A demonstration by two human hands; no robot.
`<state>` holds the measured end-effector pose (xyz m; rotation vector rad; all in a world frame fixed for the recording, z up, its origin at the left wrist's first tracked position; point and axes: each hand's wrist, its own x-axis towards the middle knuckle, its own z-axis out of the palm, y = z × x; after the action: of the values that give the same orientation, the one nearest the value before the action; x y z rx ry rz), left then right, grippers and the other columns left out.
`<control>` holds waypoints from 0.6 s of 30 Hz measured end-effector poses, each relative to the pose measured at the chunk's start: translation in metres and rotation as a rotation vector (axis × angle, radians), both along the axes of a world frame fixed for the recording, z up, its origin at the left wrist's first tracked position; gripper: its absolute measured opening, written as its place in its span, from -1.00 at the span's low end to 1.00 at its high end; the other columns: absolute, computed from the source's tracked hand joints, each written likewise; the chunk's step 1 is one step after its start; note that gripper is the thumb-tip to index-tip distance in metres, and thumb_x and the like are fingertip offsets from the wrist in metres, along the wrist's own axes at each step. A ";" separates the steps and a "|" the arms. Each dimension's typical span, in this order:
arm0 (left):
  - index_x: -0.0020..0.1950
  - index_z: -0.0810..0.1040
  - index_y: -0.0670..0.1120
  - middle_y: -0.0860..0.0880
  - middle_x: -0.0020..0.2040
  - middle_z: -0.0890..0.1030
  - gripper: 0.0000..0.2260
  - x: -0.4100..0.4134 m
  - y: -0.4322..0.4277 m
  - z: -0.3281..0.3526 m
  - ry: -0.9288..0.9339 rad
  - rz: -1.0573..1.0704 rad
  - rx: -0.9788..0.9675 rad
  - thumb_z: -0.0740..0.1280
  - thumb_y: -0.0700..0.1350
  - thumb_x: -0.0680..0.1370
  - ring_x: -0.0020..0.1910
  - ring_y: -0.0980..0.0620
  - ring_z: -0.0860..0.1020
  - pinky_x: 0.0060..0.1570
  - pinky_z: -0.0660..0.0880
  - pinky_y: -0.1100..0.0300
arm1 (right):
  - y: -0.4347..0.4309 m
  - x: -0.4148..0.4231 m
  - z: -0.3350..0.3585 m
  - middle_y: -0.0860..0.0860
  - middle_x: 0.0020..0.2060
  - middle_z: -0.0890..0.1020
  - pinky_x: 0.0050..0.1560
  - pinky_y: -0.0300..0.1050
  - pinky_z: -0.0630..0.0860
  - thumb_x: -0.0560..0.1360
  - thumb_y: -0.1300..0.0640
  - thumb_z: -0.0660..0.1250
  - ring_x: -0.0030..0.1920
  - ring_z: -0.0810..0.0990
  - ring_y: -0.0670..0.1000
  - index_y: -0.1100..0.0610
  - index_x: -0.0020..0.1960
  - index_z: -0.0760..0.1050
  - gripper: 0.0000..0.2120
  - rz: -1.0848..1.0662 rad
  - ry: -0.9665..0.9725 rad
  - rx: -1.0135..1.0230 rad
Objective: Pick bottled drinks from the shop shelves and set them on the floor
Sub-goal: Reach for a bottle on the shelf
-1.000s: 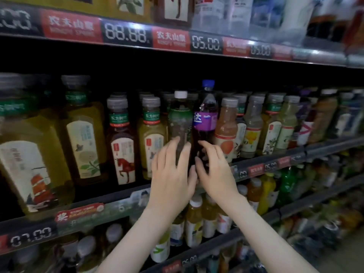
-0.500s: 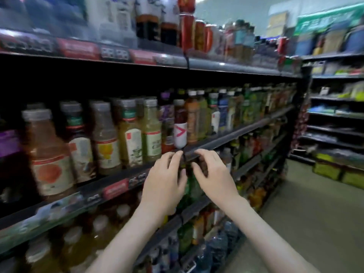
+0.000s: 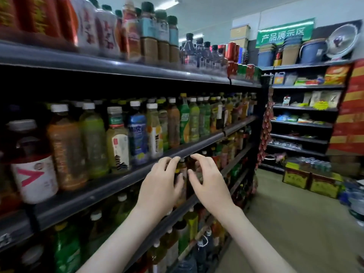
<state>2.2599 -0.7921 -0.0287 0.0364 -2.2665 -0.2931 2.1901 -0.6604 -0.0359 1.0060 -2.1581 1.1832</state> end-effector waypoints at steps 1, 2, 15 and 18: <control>0.43 0.39 -0.05 -0.02 0.29 0.48 -0.58 -0.029 0.005 -0.001 0.005 -0.009 -0.003 0.29 -0.02 0.58 0.24 0.01 0.47 0.04 0.51 0.17 | 0.005 -0.026 -0.002 -0.23 0.18 0.38 0.03 -0.61 0.29 0.61 0.05 0.22 0.20 0.38 -0.23 -0.04 0.41 0.32 -0.62 -0.003 0.000 0.000; 0.43 0.38 -0.05 -0.01 0.30 0.46 -0.58 -0.059 0.009 -0.001 0.008 -0.023 -0.007 0.28 -0.01 0.58 0.24 0.02 0.46 0.04 0.51 0.18 | 0.010 -0.053 -0.002 -0.21 0.20 0.39 0.03 -0.60 0.30 0.61 0.05 0.22 0.20 0.39 -0.23 -0.05 0.42 0.31 -0.62 -0.007 -0.002 0.003; 0.44 0.35 -0.05 -0.05 0.34 0.43 -0.57 -0.446 0.094 0.026 0.007 -0.159 0.018 0.25 0.00 0.59 0.29 -0.03 0.42 0.12 0.51 0.09 | 0.123 -0.425 0.013 -0.25 0.14 0.37 -0.18 -0.43 0.44 0.59 0.02 0.23 -0.03 0.43 -0.30 -0.21 0.41 0.22 -0.57 -0.206 -0.051 0.013; 0.42 0.40 -0.09 -0.15 0.36 0.43 -0.56 -0.518 0.097 0.023 0.056 -0.019 -0.010 0.30 -0.03 0.56 0.34 -0.12 0.39 0.28 0.39 0.01 | 0.137 -0.512 0.007 -0.22 0.12 0.38 -0.19 -0.40 0.48 0.60 0.02 0.23 -0.05 0.45 -0.32 -0.23 0.43 0.18 -0.54 -0.172 -0.052 0.016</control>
<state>1.7418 -0.6951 -0.0053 0.0018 -2.2136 -0.2889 1.6785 -0.5233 -0.0287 0.7859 -2.2471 1.1243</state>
